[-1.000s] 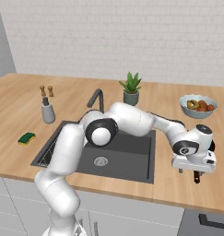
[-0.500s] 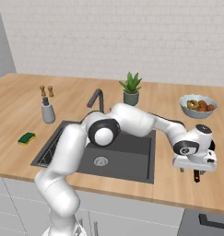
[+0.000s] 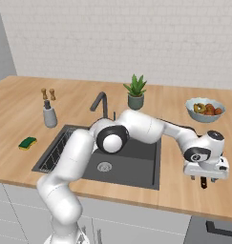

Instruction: Pick the pan and sponge and place them into the sink. Then turn on the water.

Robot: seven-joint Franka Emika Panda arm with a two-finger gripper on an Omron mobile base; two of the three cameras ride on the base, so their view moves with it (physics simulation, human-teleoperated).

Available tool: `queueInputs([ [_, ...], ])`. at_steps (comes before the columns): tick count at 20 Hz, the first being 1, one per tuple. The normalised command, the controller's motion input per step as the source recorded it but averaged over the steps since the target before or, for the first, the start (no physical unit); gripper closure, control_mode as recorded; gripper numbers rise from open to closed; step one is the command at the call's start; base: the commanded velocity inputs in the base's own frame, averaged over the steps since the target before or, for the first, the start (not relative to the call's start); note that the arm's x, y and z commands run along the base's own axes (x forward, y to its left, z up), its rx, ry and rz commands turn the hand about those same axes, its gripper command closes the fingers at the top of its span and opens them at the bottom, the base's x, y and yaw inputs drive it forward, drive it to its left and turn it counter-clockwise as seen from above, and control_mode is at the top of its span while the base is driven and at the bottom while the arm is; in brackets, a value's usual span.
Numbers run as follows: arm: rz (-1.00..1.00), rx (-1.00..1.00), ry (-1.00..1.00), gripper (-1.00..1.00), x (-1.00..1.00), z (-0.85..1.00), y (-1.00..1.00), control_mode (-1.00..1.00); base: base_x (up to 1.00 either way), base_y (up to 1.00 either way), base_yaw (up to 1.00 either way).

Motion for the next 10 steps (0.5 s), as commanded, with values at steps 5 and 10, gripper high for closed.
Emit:
queueInputs([
  [5,0.00,0.00,0.00,1.00,0.00,-0.44,0.00,-1.00,0.00,0.00,0.00],
  [10,0.00,0.00,0.00,1.00,0.00,-0.17,0.00,-1.00,0.00,0.00,0.00],
])
